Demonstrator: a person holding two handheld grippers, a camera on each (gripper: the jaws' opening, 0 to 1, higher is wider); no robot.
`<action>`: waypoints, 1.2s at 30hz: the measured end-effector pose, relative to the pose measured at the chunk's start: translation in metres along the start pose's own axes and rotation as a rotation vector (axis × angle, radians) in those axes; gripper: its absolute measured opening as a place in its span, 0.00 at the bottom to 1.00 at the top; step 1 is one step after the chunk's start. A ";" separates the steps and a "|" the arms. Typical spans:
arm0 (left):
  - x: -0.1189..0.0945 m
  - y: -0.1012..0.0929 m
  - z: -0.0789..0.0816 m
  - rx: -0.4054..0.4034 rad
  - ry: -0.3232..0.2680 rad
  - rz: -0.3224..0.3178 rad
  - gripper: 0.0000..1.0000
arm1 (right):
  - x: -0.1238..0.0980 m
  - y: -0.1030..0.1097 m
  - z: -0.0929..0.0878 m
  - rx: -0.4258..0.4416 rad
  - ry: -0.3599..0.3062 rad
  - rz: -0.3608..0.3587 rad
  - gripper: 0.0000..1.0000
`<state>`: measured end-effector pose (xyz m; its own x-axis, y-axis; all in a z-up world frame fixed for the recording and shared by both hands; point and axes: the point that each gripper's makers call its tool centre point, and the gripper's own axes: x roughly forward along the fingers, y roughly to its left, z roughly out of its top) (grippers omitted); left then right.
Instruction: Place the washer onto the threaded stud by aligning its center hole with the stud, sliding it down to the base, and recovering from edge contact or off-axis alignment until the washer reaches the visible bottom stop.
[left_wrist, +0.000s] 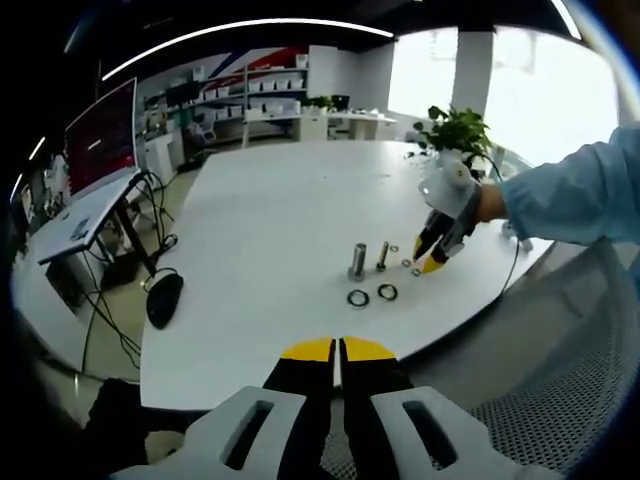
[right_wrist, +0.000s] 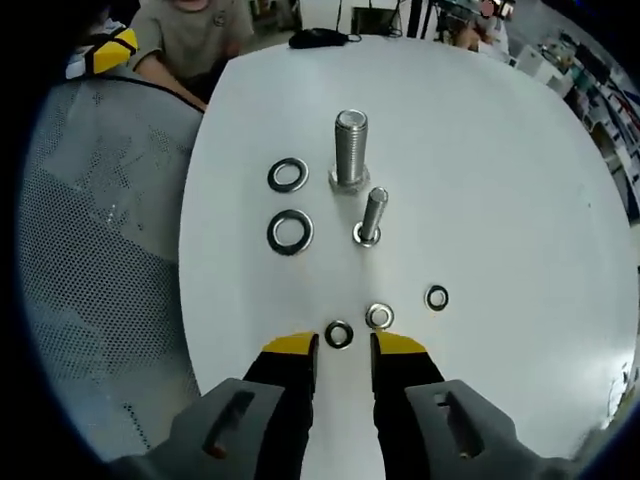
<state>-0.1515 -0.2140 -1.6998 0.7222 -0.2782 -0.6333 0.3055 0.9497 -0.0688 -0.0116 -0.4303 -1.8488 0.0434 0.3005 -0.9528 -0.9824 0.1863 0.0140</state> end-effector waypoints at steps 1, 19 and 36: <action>0.000 0.000 0.000 0.001 0.002 -0.001 0.00 | 0.001 0.001 -0.001 0.003 0.004 0.003 0.23; 0.000 0.000 0.002 0.000 -0.016 0.000 0.00 | 0.005 -0.003 -0.001 -0.057 0.055 -0.002 0.15; -0.001 0.001 0.003 -0.007 -0.018 0.007 0.00 | 0.008 -0.008 0.002 -0.075 0.056 -0.010 0.13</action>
<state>-0.1506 -0.2134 -1.6968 0.7352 -0.2743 -0.6199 0.2966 0.9525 -0.0696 -0.0033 -0.4273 -1.8557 0.0451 0.2456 -0.9683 -0.9929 0.1175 -0.0165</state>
